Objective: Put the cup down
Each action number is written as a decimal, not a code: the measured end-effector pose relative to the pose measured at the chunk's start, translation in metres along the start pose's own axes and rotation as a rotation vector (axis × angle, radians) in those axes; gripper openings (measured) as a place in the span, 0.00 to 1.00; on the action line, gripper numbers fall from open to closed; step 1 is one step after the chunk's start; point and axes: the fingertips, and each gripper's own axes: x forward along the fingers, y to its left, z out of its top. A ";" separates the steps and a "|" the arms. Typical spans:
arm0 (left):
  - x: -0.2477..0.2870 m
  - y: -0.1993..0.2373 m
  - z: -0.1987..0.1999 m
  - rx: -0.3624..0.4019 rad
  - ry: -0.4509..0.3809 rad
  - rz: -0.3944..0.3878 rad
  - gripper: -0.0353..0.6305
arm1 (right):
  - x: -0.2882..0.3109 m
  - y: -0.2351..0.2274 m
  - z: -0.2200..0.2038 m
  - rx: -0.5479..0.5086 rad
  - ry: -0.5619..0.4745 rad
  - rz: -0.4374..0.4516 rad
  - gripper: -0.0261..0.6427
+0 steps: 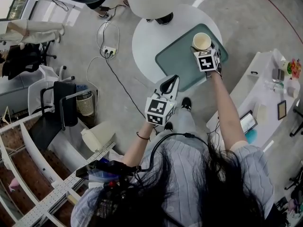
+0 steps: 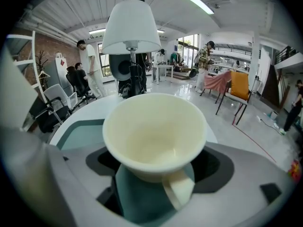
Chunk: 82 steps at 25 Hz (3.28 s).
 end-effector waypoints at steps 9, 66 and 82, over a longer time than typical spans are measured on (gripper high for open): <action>-0.005 0.001 -0.001 0.006 0.003 0.004 0.08 | 0.001 -0.002 0.004 0.029 0.005 -0.013 0.65; -0.230 -0.032 -0.026 0.064 -0.233 0.006 0.08 | -0.291 0.209 -0.002 0.423 -0.372 0.111 0.34; -0.326 -0.047 -0.093 0.045 -0.243 -0.074 0.08 | -0.365 0.337 -0.064 0.410 -0.353 0.069 0.18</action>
